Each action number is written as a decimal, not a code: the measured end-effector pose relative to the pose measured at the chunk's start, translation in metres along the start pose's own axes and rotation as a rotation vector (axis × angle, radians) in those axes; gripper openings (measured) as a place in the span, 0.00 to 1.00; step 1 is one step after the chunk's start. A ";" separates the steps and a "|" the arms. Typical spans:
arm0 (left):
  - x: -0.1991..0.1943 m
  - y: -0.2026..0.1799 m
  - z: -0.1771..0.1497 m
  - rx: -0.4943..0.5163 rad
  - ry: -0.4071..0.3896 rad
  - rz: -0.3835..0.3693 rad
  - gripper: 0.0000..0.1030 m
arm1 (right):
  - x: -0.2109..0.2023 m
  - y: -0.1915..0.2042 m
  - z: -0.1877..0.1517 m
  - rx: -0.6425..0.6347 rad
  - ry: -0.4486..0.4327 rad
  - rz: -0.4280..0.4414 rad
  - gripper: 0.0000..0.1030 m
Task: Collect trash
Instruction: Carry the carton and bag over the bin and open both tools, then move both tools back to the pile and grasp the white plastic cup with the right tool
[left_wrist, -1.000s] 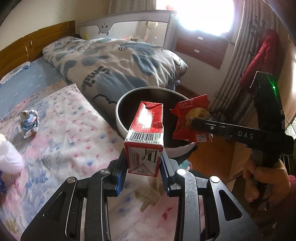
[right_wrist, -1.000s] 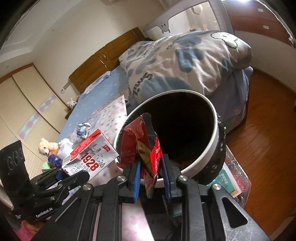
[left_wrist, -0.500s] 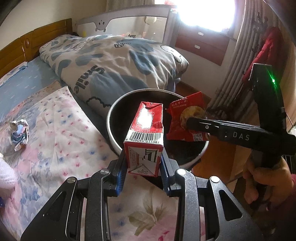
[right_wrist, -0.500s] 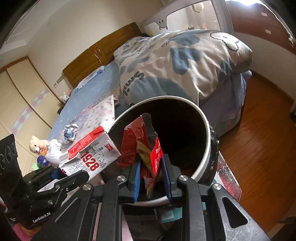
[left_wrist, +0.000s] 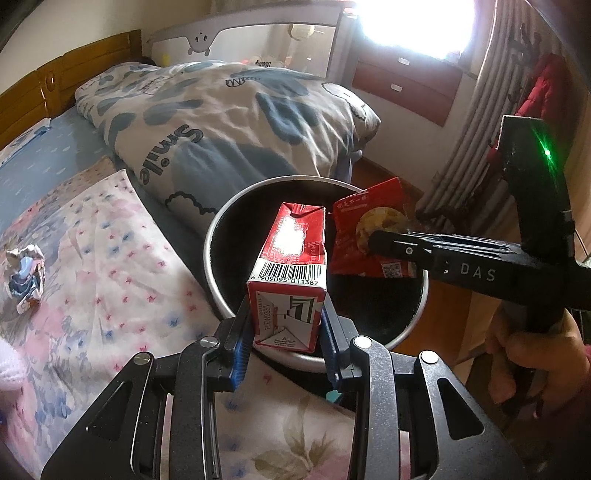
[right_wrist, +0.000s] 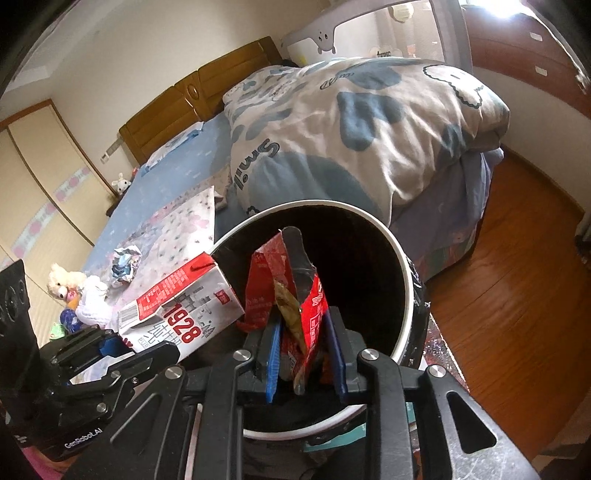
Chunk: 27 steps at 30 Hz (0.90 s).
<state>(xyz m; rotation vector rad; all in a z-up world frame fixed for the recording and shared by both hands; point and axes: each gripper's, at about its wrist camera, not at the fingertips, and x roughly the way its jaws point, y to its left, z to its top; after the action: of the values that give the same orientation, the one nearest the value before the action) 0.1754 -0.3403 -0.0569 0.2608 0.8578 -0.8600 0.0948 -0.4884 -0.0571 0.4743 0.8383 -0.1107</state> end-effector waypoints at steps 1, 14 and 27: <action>0.001 0.000 0.001 -0.002 0.005 -0.004 0.31 | 0.001 0.000 0.001 0.000 0.000 0.000 0.27; -0.033 0.018 -0.020 -0.103 -0.059 0.012 0.61 | -0.010 0.003 0.000 0.032 -0.031 0.015 0.70; -0.090 0.073 -0.101 -0.246 -0.085 0.146 0.63 | -0.015 0.084 -0.037 -0.043 -0.054 0.158 0.72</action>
<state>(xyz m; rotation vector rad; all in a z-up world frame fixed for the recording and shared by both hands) 0.1425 -0.1907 -0.0634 0.0702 0.8453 -0.6189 0.0820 -0.3987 -0.0370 0.4930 0.7459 0.0401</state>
